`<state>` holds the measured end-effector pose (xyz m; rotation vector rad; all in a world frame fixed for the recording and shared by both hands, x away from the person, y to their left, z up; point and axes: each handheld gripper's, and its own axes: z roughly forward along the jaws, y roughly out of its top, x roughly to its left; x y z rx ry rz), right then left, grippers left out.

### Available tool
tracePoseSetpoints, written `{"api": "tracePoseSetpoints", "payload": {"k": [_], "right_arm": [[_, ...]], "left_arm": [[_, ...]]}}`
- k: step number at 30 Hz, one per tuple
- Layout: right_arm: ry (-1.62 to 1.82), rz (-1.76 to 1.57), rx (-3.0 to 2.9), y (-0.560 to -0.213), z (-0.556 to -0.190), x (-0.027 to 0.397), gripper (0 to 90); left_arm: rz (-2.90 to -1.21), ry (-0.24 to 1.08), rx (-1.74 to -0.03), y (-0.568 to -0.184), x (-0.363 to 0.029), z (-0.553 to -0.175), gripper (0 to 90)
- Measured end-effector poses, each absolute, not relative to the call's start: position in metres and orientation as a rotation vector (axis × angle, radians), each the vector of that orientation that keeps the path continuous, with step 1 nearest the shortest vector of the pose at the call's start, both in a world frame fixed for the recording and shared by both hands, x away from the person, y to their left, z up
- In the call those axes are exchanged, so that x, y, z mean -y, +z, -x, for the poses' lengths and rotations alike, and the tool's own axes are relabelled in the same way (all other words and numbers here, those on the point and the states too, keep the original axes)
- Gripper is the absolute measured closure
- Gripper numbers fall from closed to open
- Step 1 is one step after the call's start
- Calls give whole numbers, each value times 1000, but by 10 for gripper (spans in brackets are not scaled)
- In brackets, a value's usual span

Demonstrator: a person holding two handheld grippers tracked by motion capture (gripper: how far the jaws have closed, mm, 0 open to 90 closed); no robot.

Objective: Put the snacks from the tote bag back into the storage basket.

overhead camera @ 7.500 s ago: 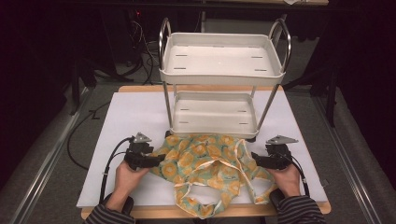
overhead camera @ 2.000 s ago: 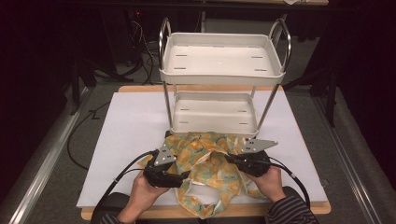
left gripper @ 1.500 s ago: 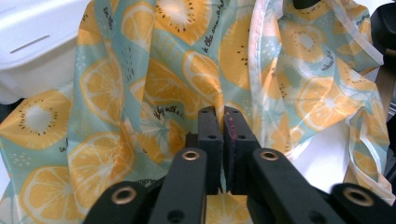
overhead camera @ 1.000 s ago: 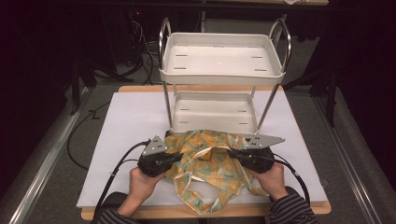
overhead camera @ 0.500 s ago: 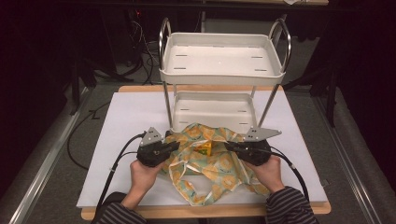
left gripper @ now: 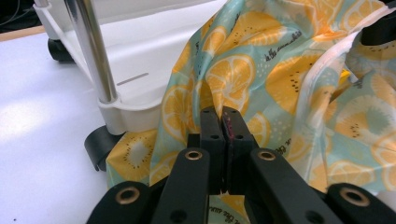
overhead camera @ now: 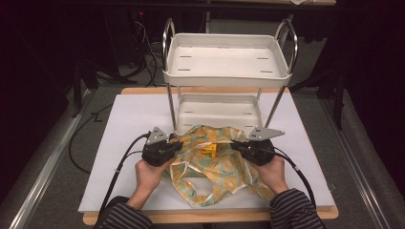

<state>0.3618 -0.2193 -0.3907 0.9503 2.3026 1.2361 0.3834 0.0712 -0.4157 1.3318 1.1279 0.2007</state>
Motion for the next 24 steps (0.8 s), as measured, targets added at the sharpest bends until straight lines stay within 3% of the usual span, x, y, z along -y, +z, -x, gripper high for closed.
{"api": "tracePoseSetpoints", "payload": {"k": [24], "right_arm": [[1160,-957,-2324,-403,-379,207,892]], "left_arm": [[-1324,209,-1199,-428,-70,-406,891]]}}
